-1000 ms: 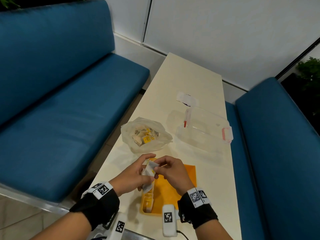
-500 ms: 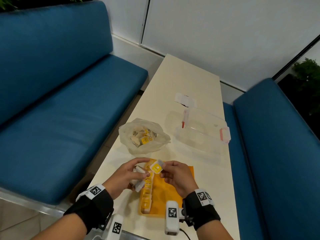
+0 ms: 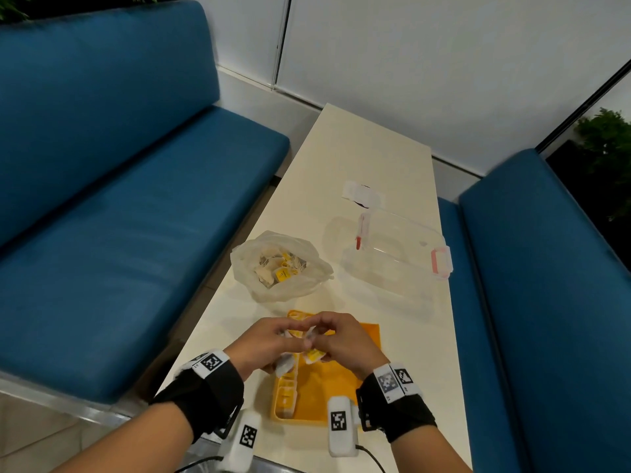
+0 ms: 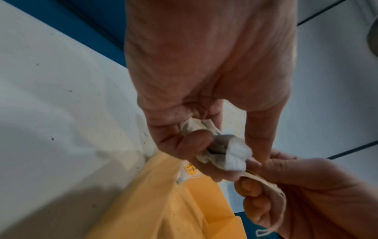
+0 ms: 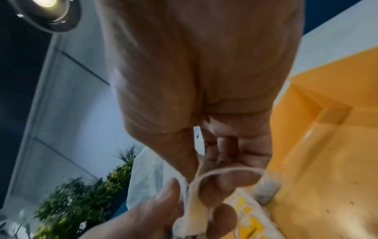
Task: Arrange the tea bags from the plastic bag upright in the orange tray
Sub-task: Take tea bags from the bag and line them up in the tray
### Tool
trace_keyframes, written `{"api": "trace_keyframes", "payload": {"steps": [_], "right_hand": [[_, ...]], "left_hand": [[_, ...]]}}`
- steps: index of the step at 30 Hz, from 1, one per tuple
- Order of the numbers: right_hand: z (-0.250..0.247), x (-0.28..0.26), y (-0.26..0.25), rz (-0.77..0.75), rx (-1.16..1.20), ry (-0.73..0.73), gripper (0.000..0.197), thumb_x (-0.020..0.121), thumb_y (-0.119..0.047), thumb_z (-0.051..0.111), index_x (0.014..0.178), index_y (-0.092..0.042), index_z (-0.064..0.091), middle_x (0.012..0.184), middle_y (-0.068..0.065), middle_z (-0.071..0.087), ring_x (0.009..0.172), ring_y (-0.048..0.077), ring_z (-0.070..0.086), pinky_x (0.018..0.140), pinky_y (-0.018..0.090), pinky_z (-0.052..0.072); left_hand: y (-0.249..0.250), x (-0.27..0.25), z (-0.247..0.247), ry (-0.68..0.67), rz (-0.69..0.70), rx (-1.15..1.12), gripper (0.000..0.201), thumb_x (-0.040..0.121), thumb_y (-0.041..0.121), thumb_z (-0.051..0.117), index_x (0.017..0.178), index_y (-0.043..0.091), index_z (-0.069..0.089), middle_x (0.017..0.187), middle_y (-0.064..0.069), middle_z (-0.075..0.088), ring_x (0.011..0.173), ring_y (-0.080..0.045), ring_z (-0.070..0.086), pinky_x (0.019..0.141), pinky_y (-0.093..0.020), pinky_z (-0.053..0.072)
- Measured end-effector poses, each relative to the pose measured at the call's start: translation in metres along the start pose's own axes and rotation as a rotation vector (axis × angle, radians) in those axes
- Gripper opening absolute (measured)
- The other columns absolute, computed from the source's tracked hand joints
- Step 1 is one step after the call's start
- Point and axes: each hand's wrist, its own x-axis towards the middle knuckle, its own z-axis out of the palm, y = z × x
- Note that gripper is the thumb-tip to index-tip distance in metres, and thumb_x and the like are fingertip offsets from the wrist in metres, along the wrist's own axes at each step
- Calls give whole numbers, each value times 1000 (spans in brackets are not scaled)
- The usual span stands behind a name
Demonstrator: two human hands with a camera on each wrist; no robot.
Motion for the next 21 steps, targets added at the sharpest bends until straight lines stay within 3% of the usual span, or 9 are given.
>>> {"api": "trace_keyframes", "payload": {"steps": [5, 8, 11, 13, 15, 18, 21], "right_hand": [[-4, 2, -2, -5, 22, 109, 26, 84, -14, 74, 109, -18, 67, 87, 7, 66, 71, 12, 63, 55, 23, 50], [-4, -2, 2, 98, 216, 169, 30, 80, -20, 81, 101, -7, 65, 79, 7, 66, 64, 17, 65, 52, 26, 47], [0, -3, 6, 79, 331, 173, 16, 82, -10, 78, 88, -6, 64, 72, 9, 67, 62, 20, 65, 52, 27, 46], [0, -2, 5, 35, 384, 218, 10, 84, -4, 74, 86, -4, 64, 71, 12, 67, 61, 21, 64, 53, 28, 46], [-2, -1, 2, -13, 385, 268, 7, 85, -2, 72, 86, -3, 65, 69, 12, 66, 60, 20, 63, 53, 28, 46], [-11, 1, -1, -72, 225, 315, 5, 86, -8, 72, 86, -4, 70, 68, 6, 67, 60, 16, 62, 55, 27, 47], [-20, 3, 2, -120, -329, 294, 4, 85, -18, 72, 80, -17, 72, 76, -9, 67, 71, 5, 61, 63, 13, 45]], "left_hand": [[-4, 6, 5, 17, -67, -172, 14, 87, 21, 78, 101, 20, 79, 88, -9, 74, 75, -20, 67, 60, -26, 51], [-4, 8, 6, 75, -65, -315, 24, 88, 23, 77, 110, 16, 74, 86, -9, 71, 68, -19, 65, 56, -26, 51], [-4, 11, 6, 101, -43, -377, 26, 89, 23, 76, 113, 16, 71, 84, -11, 68, 64, -18, 63, 61, -29, 50], [-6, 14, 6, 96, -44, -406, 27, 88, 24, 77, 114, 17, 71, 89, -15, 70, 71, -23, 65, 72, -39, 51], [-4, 13, 6, 93, -51, -399, 28, 87, 25, 78, 114, 20, 71, 97, -21, 73, 78, -27, 66, 75, -40, 53], [-3, 11, 2, 137, -49, -321, 28, 86, 22, 79, 113, 24, 73, 101, -15, 76, 78, -23, 71, 62, -30, 56], [-6, 12, -8, 196, -7, -197, 26, 87, 20, 79, 111, 28, 74, 103, -10, 77, 79, -20, 73, 56, -27, 54]]}}
